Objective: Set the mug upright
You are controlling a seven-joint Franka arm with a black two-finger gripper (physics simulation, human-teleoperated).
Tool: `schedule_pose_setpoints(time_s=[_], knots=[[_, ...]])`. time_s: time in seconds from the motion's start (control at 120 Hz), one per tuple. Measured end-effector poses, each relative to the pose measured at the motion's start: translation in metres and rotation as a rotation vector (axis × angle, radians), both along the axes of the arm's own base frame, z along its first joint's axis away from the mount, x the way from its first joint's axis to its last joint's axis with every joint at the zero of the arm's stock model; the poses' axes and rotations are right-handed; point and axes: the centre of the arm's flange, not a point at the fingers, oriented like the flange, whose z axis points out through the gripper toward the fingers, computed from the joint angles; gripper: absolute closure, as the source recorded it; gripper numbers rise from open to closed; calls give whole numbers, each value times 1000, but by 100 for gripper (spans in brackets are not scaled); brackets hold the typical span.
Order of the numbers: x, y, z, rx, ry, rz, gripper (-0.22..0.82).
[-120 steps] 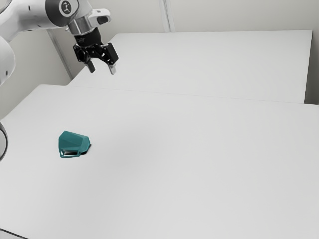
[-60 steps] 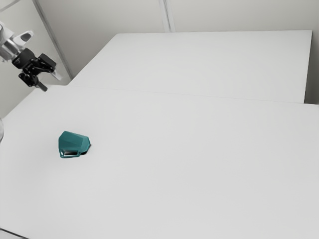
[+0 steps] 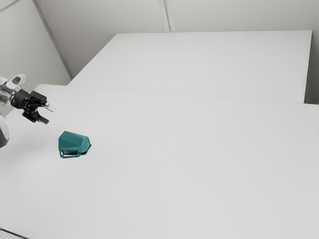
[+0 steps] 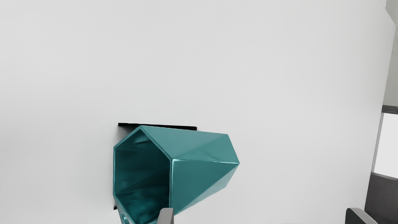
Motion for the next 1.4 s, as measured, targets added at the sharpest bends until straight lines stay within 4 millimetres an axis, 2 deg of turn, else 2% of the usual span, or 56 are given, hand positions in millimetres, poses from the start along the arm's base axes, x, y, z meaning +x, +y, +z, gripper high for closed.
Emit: schedule_pose_setpoints(time_s=[0.192, 0.367, 0.6, 0.658, 0.825, 0.875, 1.008, 1.092, 1.208, 1.4], knots=[[2, 0, -50, -53, -13, -42, 0], [4, -3, -80, -99, -42, -61, 0], [6, -11, -97, -131, -74, -93, 0], [9, -18, -101, -150, -83, -105, 0], [5, -26, -105, -180, -98, -115, 1], [4, -27, -106, -184, -100, -117, 8], [3, -27, -102, -183, -115, -125, 43], [3, -27, -98, -181, -124, -132, 56], [3, -29, -94, -192, -132, -144, 67], [2, -38, -82, -223, -147, -170, 75]])
